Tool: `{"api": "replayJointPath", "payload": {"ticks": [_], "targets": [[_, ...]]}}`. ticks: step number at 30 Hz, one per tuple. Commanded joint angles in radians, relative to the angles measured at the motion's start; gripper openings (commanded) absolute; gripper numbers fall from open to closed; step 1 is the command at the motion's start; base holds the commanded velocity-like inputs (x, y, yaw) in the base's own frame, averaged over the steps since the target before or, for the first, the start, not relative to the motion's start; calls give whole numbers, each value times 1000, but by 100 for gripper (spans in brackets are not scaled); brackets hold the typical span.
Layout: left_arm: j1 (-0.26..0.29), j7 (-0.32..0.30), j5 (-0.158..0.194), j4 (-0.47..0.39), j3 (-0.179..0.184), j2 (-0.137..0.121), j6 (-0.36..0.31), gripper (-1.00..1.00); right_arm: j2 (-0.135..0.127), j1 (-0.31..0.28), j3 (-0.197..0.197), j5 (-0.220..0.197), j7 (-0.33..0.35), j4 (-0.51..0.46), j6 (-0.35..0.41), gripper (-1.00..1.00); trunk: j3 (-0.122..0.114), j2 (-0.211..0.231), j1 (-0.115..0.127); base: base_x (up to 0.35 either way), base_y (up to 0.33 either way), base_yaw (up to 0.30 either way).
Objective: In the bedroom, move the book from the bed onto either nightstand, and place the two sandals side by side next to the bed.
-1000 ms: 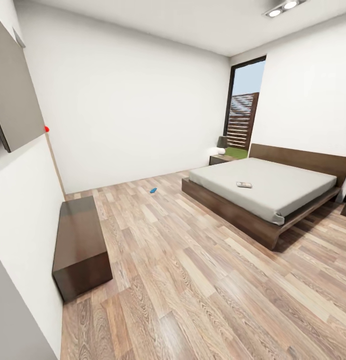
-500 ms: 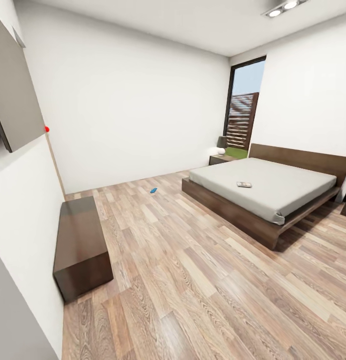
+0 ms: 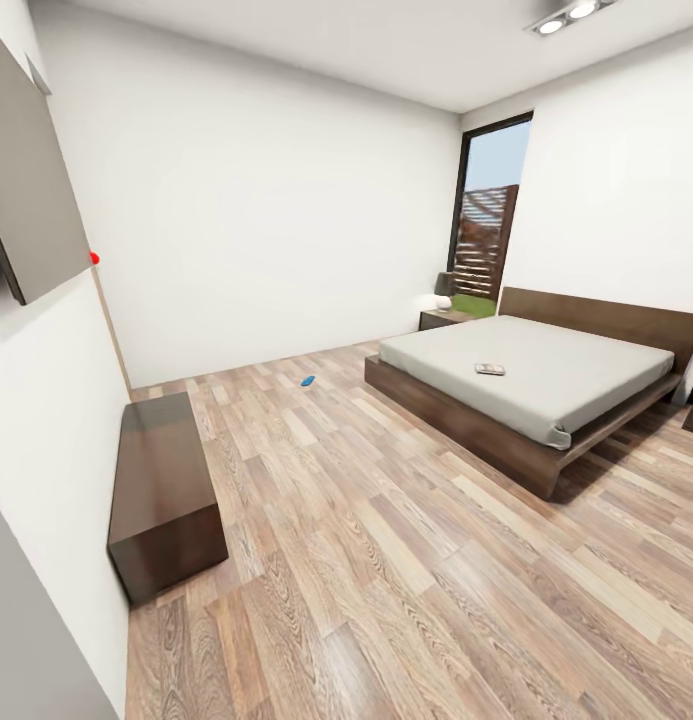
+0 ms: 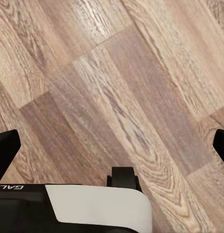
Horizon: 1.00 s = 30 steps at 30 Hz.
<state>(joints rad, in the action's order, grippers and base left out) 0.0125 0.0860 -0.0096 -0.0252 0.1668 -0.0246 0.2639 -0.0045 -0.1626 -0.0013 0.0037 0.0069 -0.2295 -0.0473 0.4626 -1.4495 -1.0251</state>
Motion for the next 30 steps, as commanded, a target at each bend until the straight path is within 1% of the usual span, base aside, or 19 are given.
{"api": "replayJointPath", "payload": {"ticks": [1, 18, 30], "targets": [[1, 6, -1, 1, 8, 0, 3, 100, 0, 0, 0, 0, 1, 1, -3, 100, 1, -1, 0, 0, 4, 0], [1, 6, -1, 1, 8, 0, 2, 100, 0, 0, 0, 0, 1, 1, -3, 100, 1, -1, 0, 0, 3, 0], [1, 6, -1, 1, 8, 0, 3, 100, 0, 0, 0, 0, 1, 1, -3, 100, 1, -1, 0, 0, 48, -4]]}}
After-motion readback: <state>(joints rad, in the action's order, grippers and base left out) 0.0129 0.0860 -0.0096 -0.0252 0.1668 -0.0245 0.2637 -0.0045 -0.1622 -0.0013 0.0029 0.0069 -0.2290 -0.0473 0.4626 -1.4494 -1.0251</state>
